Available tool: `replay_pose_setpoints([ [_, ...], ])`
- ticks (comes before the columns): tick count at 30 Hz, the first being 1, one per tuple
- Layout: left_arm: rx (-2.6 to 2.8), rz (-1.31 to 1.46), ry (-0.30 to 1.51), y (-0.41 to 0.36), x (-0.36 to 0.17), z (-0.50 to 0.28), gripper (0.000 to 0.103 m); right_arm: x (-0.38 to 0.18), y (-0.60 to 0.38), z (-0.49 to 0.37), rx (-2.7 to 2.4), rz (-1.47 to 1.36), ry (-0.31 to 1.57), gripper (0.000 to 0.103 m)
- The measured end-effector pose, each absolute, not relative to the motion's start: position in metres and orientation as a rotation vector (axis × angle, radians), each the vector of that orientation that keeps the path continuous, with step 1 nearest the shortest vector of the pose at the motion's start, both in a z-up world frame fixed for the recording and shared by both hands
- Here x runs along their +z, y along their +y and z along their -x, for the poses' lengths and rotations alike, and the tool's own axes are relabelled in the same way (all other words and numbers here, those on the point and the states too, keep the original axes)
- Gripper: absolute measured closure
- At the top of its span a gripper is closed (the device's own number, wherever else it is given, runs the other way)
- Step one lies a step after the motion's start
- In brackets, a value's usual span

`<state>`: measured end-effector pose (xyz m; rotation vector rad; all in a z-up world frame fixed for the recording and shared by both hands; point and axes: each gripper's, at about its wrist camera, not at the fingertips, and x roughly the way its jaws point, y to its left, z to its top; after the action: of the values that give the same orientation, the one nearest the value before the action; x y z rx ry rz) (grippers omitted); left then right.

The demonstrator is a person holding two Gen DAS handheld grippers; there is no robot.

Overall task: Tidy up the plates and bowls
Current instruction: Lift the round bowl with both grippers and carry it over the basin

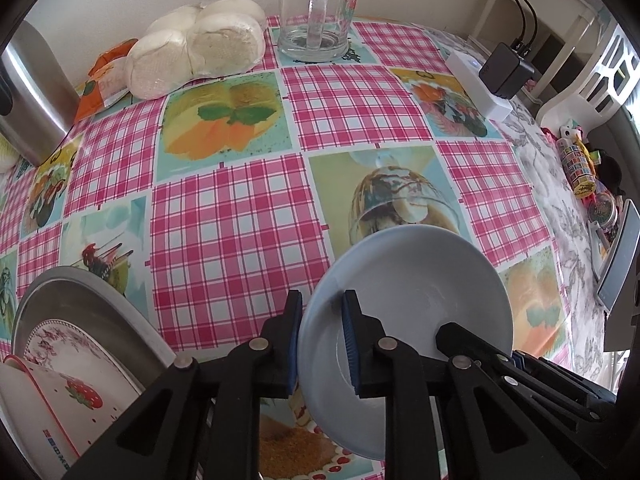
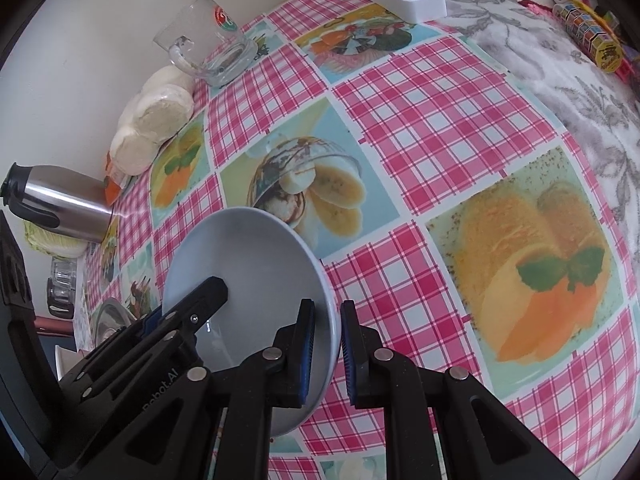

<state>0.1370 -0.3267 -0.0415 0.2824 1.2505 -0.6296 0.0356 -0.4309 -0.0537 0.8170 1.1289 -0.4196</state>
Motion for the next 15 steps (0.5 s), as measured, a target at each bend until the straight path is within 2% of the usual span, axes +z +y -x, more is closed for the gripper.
replay_pose_setpoints([
  [9,-0.628,-0.261,1.257,-0.325,-0.036,-0.135,0.083,-0.034,-0.433,-0.031,-0.433,-0.787,1.1,0.089],
  [15,-0.649,-0.23,1.201,-0.322,-0.009,-0.132,0.083,-0.01,-0.432,-0.026,-0.439,-0.759,1.043,0.088],
])
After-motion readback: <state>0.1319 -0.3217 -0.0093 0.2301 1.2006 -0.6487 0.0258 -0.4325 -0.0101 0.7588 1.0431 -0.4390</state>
